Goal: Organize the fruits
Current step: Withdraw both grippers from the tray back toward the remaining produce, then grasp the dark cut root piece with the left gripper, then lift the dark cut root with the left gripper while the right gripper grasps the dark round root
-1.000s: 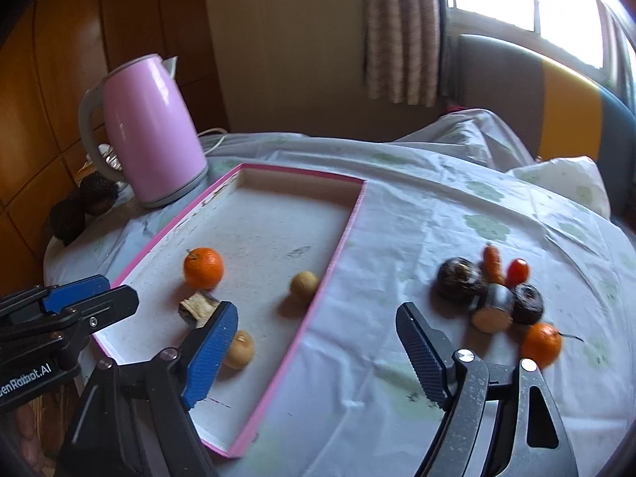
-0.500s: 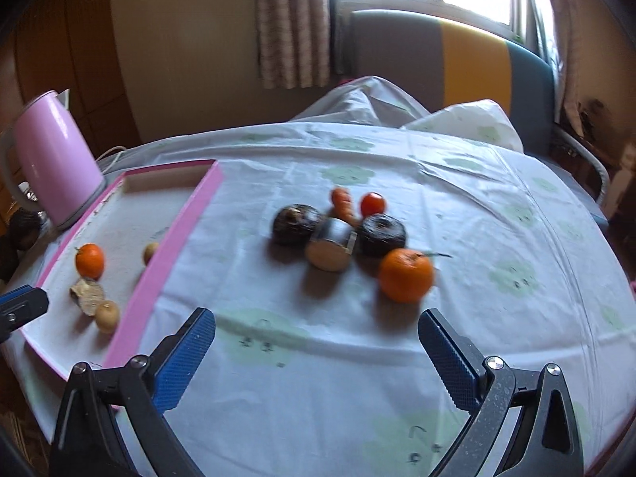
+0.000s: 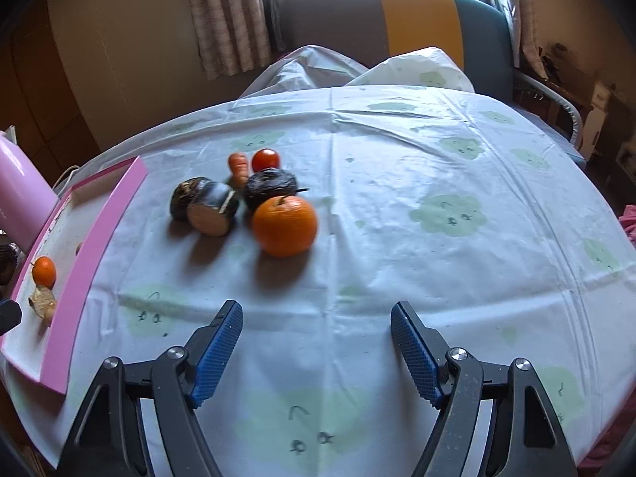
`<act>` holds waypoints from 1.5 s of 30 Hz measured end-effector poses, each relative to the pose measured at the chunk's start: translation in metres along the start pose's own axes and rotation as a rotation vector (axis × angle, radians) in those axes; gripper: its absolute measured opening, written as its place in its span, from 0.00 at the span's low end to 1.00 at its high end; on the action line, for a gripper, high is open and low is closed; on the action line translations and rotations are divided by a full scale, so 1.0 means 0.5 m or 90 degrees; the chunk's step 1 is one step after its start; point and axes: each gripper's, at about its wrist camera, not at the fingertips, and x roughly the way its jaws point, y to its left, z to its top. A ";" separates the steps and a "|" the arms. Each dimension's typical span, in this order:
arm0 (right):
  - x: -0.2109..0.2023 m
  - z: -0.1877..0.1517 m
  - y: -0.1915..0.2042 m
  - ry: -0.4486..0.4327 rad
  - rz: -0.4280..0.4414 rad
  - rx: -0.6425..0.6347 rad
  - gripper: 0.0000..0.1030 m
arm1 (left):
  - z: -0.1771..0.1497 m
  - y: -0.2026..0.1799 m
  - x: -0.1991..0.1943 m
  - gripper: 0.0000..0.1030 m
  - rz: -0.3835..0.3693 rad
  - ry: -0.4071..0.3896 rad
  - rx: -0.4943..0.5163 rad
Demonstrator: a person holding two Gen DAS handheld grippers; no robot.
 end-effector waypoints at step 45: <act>0.041 0.022 -0.069 -0.039 -0.051 -0.003 0.86 | 0.137 -0.213 0.269 0.35 -0.107 0.093 0.031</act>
